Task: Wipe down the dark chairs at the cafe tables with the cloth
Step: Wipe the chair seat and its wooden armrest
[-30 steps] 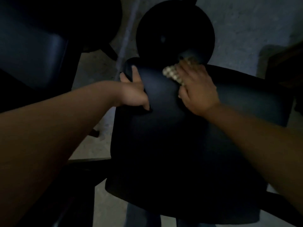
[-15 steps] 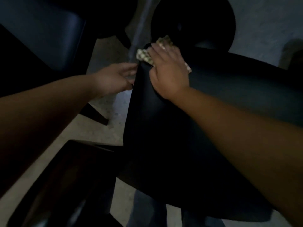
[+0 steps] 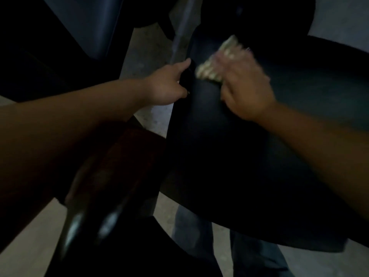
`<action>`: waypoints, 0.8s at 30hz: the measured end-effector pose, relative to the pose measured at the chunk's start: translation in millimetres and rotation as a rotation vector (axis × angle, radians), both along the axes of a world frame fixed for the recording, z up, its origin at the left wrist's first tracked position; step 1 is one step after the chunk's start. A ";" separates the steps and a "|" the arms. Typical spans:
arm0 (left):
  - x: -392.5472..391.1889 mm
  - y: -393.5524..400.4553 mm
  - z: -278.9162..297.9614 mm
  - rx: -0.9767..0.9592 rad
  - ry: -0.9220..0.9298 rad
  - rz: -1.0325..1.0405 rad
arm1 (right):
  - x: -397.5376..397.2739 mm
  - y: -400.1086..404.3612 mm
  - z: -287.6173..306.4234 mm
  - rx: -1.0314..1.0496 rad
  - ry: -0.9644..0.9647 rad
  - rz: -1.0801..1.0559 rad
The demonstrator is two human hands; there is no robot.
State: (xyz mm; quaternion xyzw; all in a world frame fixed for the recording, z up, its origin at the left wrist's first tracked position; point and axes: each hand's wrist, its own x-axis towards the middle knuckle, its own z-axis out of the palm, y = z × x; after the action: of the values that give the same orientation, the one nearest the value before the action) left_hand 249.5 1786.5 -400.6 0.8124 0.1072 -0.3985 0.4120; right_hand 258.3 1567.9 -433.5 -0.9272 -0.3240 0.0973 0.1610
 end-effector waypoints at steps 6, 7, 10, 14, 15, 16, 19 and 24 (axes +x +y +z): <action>-5.6 5.2 -10.9 0.231 -0.181 -0.215 | -90.5 35.8 -9.4 -0.040 0.054 -0.136; -5.8 7.7 -11.1 0.234 -0.199 -0.263 | -123.4 38.4 -9.6 -0.032 0.101 0.002; -7.6 17.0 -8.2 0.298 -0.259 -0.474 | -199.4 25.5 -8.4 -0.051 0.118 0.477; -10.7 20.9 -2.9 0.393 -0.371 -0.807 | -174.9 3.6 -7.8 -0.102 0.163 0.775; -9.8 19.3 -2.6 0.416 -0.443 -0.900 | -153.1 -1.7 -7.9 -0.097 0.161 0.724; -8.2 17.3 -2.4 0.434 -0.514 -0.985 | -128.2 -9.0 -7.1 -0.084 0.145 0.616; -2.8 15.3 -3.2 0.476 -0.643 -1.122 | -53.6 -37.9 -3.8 -0.099 -0.004 0.165; -1.2 14.1 -7.2 0.503 -0.632 -1.137 | -21.2 -34.0 -0.2 -0.227 -0.024 -0.486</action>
State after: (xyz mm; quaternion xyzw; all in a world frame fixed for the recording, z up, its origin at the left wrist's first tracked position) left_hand 248.3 1800.6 -407.8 0.8903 -0.3707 -0.2599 -0.0494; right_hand 237.1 1533.9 -433.7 -0.9909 -0.0809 0.0807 0.0710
